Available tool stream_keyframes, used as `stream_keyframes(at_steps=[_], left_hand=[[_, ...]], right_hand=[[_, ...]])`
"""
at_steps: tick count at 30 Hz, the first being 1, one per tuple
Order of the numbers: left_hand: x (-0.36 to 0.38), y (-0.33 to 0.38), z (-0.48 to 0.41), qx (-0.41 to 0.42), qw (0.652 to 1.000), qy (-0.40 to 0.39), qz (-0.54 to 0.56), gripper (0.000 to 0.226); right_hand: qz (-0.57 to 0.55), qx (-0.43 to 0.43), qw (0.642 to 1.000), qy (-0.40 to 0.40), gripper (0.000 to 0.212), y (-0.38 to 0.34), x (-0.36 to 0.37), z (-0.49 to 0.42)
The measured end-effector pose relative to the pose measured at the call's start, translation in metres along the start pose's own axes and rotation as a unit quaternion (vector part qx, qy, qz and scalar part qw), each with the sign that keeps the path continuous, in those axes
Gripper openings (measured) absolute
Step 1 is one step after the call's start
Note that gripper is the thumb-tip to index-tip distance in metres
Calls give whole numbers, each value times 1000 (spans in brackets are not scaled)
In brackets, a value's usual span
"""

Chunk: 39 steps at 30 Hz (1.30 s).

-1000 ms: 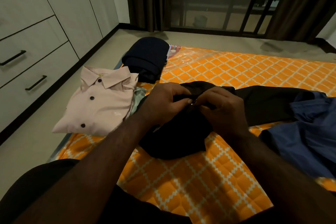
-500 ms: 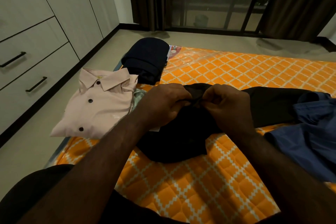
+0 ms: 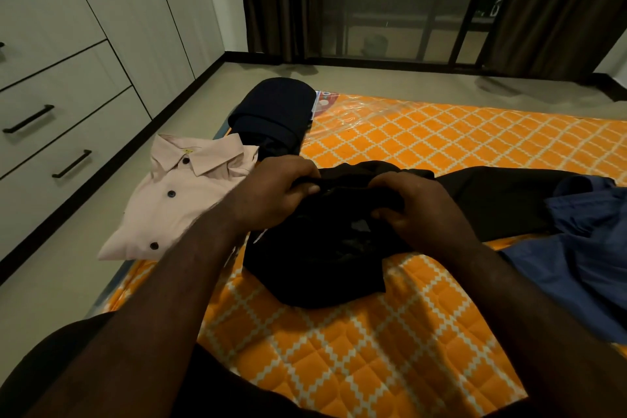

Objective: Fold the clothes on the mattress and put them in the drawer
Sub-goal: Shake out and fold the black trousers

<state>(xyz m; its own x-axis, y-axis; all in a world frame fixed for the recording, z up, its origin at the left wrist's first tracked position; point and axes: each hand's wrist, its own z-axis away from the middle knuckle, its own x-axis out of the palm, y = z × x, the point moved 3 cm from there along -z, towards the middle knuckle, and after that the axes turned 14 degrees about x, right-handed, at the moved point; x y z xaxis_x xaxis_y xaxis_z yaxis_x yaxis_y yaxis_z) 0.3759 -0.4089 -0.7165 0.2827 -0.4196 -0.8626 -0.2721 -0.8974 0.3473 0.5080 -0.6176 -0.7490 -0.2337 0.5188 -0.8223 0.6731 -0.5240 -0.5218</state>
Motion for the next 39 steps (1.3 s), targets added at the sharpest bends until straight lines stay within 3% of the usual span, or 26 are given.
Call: stream_keyframes(at_steps=[5, 10, 14, 19, 26, 35, 39], left_hand=[[8, 2, -1, -68, 998, 1, -8, 34], [22, 37, -13, -100, 988, 119, -27, 21], [44, 47, -24, -134, 984, 72, -95, 23], [55, 37, -23, -151, 985, 46, -68, 21], [58, 38, -20, -125, 986, 103, -34, 21], [55, 43, -20, -80, 989, 121, -27, 21], [53, 41, -22, -46, 995, 93, -12, 17]], right_hand=[[0, 7, 1000, 28, 28, 4, 3, 1], [2, -20, 998, 62, 23, -4, 4, 3], [10, -54, 995, 83, 25, -9, 3, 3], [5, -77, 993, 85, 23, -11, 4, 2], [1, -83, 994, 66, 23, -8, 7, 1], [0, -123, 989, 77, 28, -6, 3, 3], [-20, -117, 989, 87, 18, -8, 0, 4]])
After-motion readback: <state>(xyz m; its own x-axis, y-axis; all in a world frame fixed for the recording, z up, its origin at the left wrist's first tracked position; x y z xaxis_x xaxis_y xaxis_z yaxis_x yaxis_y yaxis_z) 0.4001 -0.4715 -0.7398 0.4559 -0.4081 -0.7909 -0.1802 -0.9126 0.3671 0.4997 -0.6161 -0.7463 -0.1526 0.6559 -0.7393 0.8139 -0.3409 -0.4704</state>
